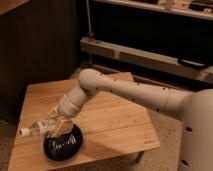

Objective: Place the bottle in the ceramic bowl

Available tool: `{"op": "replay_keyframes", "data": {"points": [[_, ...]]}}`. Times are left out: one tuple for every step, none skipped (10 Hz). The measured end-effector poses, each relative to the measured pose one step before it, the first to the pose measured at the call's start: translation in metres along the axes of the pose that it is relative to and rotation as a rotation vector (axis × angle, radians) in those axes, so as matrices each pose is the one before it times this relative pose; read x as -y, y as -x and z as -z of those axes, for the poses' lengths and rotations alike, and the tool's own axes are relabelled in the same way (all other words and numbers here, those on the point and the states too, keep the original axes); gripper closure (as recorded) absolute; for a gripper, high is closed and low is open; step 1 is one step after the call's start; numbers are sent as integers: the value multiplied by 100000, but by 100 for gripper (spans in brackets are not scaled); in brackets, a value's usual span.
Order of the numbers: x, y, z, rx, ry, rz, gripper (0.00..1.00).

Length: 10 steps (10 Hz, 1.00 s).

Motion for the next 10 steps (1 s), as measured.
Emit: {"op": "replay_keyframes", "data": {"points": [[-208, -225, -415, -16, 1756, -788, 100], [-351, -168, -158, -646, 1388, -840, 100], [-335, -184, -60, -945, 1050, -845, 100], [-280, -205, -135, -829, 1059, -663, 100], [-166, -234, -141, -730, 895, -659, 100], [-143, -452, -57, -691, 1065, -1013, 100], [-42, -387, -195, -309, 1034, -786, 100], [83, -67, -334, -222, 1197, -116, 100], [27, -84, -237, -18, 913, -69, 100], [87, -107, -33, 224, 32, -201, 100]]}}
